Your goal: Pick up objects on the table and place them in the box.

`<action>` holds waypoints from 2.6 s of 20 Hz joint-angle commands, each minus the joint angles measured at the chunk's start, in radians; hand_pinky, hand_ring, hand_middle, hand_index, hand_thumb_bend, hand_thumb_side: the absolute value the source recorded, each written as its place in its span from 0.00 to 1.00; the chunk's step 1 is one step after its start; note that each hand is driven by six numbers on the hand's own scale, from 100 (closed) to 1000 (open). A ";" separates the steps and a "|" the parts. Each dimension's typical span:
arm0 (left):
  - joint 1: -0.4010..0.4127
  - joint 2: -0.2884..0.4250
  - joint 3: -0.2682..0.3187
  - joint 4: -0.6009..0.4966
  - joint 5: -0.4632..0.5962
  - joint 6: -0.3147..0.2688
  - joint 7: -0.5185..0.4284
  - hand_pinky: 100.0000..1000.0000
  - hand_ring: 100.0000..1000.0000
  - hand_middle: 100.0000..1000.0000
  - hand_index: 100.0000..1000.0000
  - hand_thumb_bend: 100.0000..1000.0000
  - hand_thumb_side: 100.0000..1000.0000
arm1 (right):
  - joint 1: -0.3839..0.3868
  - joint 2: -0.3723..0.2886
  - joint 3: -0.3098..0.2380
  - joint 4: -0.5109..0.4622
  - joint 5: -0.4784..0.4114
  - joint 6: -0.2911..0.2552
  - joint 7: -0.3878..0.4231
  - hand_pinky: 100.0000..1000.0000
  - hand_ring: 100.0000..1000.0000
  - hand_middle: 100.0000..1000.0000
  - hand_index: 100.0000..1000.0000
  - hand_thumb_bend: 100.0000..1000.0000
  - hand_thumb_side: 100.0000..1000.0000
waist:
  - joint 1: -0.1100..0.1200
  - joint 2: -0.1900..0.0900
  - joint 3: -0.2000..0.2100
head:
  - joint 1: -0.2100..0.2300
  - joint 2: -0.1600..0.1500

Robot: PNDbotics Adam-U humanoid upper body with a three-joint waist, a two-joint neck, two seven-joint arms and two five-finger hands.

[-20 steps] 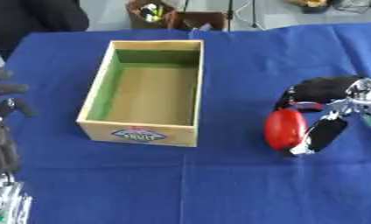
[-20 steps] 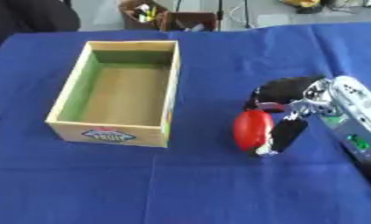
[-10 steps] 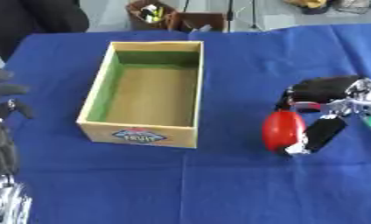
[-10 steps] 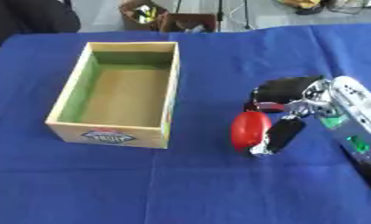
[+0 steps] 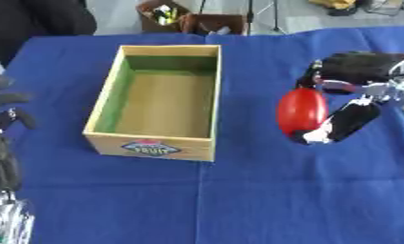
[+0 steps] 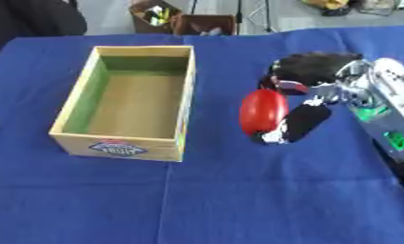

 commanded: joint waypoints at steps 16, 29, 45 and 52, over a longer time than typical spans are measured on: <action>0.001 0.008 -0.011 -0.018 0.007 0.002 -0.010 0.21 0.49 0.55 0.65 0.00 0.93 | -0.305 0.324 -0.010 0.123 0.071 0.034 -0.082 0.71 0.62 0.26 0.45 0.00 0.57 | 0.003 -0.022 0.035 | -0.028 -0.009; -0.008 0.004 -0.018 -0.018 0.016 0.003 -0.019 0.21 0.49 0.55 0.65 0.00 0.93 | -0.377 0.554 -0.033 0.409 0.217 0.038 -0.114 0.68 0.59 0.24 0.43 0.00 0.53 | -0.004 -0.016 0.067 | -0.045 -0.019; -0.013 0.002 -0.020 -0.018 0.021 0.005 -0.027 0.21 0.49 0.55 0.65 0.00 0.93 | -0.379 0.654 -0.090 0.654 0.426 0.027 -0.229 0.68 0.61 0.26 0.45 0.00 0.53 | -0.007 -0.013 0.083 | -0.052 -0.026; -0.014 0.001 -0.020 -0.018 0.020 0.006 -0.028 0.21 0.49 0.55 0.65 0.00 0.93 | -0.378 0.669 -0.084 0.679 0.397 -0.039 -0.161 0.75 0.75 0.52 0.79 0.11 0.67 | -0.009 -0.009 0.082 | -0.052 -0.025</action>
